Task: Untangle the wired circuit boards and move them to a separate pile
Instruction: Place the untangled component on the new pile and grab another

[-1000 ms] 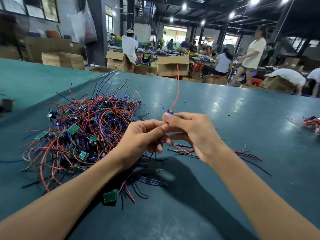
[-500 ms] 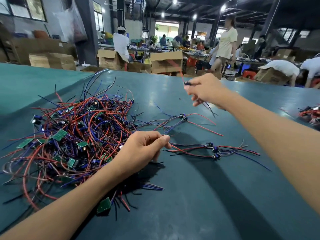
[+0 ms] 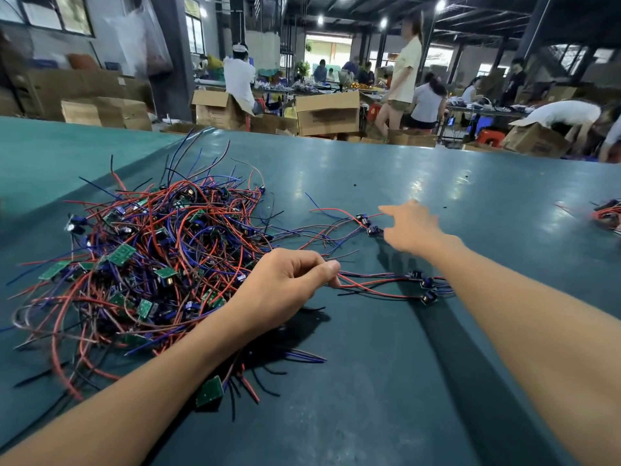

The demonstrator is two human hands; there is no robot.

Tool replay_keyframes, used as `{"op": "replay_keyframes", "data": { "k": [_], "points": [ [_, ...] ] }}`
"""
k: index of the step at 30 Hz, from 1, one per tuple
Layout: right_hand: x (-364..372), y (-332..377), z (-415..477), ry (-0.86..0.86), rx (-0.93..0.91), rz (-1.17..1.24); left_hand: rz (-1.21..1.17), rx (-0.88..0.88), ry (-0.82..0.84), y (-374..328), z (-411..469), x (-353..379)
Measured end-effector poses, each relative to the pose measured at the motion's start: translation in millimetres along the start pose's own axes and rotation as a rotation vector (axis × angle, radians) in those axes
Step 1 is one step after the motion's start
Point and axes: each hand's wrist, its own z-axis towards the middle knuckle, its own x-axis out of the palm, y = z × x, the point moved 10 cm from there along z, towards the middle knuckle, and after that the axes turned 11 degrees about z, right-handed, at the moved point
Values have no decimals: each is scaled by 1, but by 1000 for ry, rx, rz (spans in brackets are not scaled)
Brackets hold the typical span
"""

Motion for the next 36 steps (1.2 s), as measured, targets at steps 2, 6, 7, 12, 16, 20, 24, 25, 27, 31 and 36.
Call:
{"op": "replay_keyframes", "data": {
  "k": [2,6,7,12,16,20,24,25,27,31,36],
  "points": [
    [-20,20,-4,-70,-63,33,51,17,49,-2,0,6],
    [-42,114,-22,-74,-363,140,435,64,130,-6,-2,24],
    [-36,141,-30,6,-446,113,538,66,132,-6,-3,26],
    [0,226,-58,274,-594,108,618,89,138,-10,-5,27],
    [10,236,-59,221,-518,293,595,103,151,-11,-6,28],
    [9,248,-58,144,-479,531,585,112,116,-8,-5,26],
    [45,245,-68,235,-475,243,482,156,111,-16,-6,23],
    [44,238,-65,209,-445,312,493,170,123,-18,-5,23],
    [37,227,-61,166,-386,422,529,119,145,-12,-2,23],
    [51,216,-61,321,-340,350,527,18,186,0,0,23],
    [52,216,-61,370,-388,344,499,23,184,2,0,24]
  ]
}}
